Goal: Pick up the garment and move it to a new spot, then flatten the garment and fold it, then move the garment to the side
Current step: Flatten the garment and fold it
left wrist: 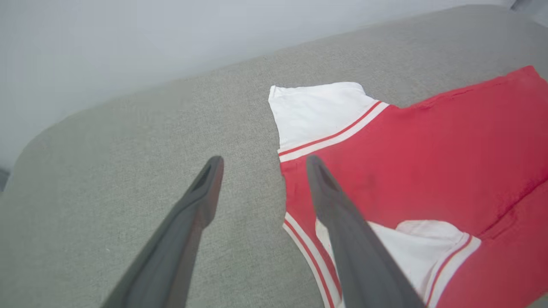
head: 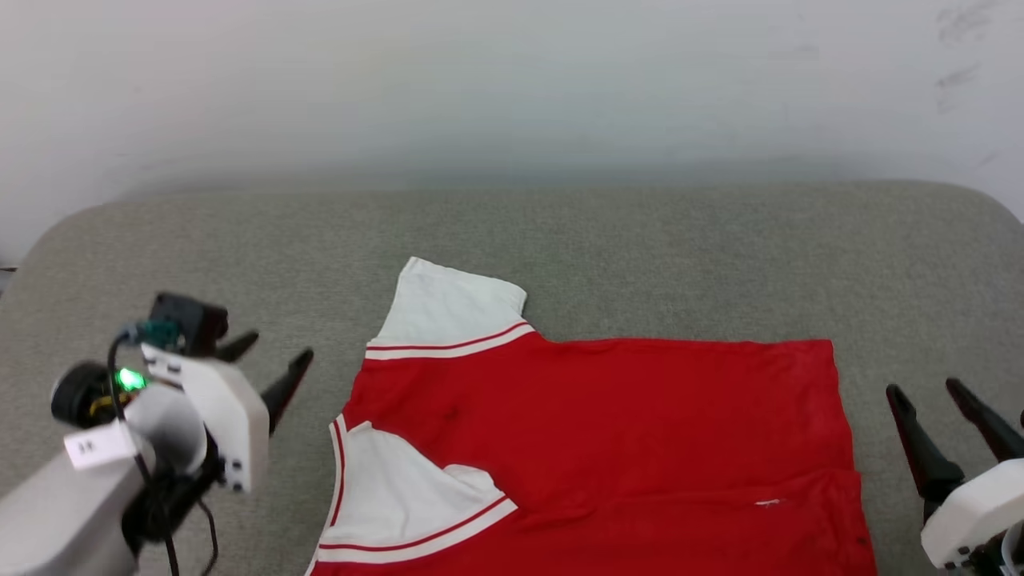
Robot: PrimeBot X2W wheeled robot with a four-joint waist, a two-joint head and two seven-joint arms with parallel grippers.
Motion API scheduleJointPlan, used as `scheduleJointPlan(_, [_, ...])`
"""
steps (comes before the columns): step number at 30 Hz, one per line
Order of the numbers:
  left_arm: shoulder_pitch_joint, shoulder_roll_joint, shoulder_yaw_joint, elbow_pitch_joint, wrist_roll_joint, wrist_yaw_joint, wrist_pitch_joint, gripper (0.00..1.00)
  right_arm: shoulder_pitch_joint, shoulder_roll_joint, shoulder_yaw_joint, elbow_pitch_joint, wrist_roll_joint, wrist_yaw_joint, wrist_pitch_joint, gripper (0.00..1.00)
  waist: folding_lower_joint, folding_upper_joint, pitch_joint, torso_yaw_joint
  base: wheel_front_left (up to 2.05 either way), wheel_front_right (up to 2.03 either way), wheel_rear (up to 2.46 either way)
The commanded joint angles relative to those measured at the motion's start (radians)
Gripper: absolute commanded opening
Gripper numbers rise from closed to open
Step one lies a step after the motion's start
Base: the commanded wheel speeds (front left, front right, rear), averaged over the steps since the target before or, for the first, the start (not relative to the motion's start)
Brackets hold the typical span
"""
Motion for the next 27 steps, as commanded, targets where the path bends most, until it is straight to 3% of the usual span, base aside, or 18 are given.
scheduleJointPlan(1, [-0.031, -0.012, 0.008, 0.014, 0.006, -0.005, -0.006, 1.0, -0.012, 0.017, -0.01, -0.011, -0.017, -0.001, -0.012, 1.0, 0.0001, 0.0, 0.023, -0.02, 0.0, 0.0, 0.0])
scheduleJointPlan(7, [-0.209, -0.062, 0.022, 0.121, 0.003, -0.057, 0.06, 1.0, -0.036, 0.11, -0.039, -0.101, -0.104, -0.001, -0.074, 1.0, 0.0001, 0.0, 0.125, -0.082, 0.0, 0.0, 0.0])
scheduleJointPlan(13, [-0.401, -0.087, 0.013, 0.239, -0.038, -0.121, 0.266, 1.0, -0.061, 0.162, -0.018, -0.169, -0.152, -0.001, -0.089, 1.0, 0.0001, 0.0, 0.242, -0.141, 0.0, 0.0, 0.0])
scheduleJointPlan(22, [-0.632, -0.127, -0.035, 0.346, -0.038, -0.135, 0.567, 1.0, -0.111, 0.193, -0.009, -0.191, -0.171, -0.001, -0.1, 1.0, 0.0001, 0.0, 0.38, -0.191, 0.0, 0.0, 0.0])
scheduleJointPlan(27, [-0.701, -0.143, -0.06, 0.406, -0.022, -0.137, 0.648, 1.0, -0.142, 0.196, -0.004, -0.187, -0.174, -0.001, -0.108, 1.0, 0.0001, 0.0, 0.442, -0.21, 0.0, 0.0, 0.0])
